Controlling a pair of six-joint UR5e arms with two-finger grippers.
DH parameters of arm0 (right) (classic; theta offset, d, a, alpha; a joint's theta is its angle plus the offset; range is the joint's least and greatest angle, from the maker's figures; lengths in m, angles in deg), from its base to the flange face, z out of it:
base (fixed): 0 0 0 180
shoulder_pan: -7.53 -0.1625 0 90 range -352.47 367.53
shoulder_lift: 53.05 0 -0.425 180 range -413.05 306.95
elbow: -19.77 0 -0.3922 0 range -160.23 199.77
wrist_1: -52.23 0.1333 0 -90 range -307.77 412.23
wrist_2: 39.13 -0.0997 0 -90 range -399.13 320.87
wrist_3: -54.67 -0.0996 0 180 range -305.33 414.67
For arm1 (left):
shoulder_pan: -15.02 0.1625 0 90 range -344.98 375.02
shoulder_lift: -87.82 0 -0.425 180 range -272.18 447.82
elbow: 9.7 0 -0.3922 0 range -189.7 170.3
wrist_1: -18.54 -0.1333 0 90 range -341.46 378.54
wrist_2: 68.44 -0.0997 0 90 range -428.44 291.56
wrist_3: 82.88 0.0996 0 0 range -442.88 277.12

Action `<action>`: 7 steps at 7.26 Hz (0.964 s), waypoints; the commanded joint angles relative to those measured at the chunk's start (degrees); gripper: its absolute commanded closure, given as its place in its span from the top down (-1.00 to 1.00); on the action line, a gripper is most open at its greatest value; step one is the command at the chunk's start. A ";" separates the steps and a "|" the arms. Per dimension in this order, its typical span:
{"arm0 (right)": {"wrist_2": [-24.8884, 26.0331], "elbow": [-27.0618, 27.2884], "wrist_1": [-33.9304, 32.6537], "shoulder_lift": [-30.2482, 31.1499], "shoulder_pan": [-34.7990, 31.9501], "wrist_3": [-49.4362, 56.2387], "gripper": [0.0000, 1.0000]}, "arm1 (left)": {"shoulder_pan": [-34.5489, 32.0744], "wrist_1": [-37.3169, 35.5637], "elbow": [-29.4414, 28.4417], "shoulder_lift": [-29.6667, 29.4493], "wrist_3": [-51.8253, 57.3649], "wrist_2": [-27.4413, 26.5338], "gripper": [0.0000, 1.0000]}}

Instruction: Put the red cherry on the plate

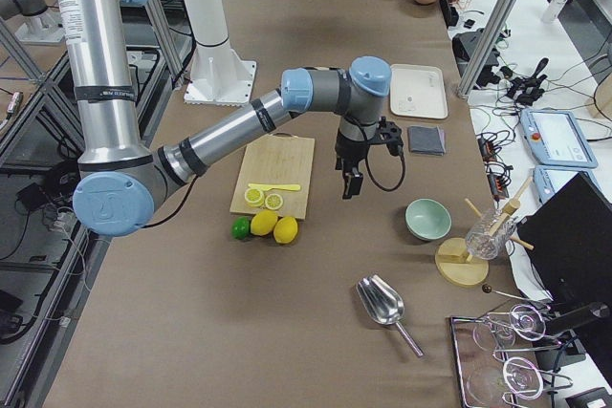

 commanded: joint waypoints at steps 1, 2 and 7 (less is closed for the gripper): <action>-0.33 -6.80 0.60 1.03 -5.29 12.86 1.00 | 0.43 -0.25 -0.16 0.29 -0.19 -0.54 0.95; -0.42 -9.43 3.30 0.78 -6.26 14.13 1.00 | 1.83 -2.86 -0.52 -0.06 -0.62 -0.46 0.95; -8.64 -7.26 4.03 0.51 -6.27 5.10 1.00 | 1.76 -8.95 -0.52 -1.30 0.07 -0.72 0.95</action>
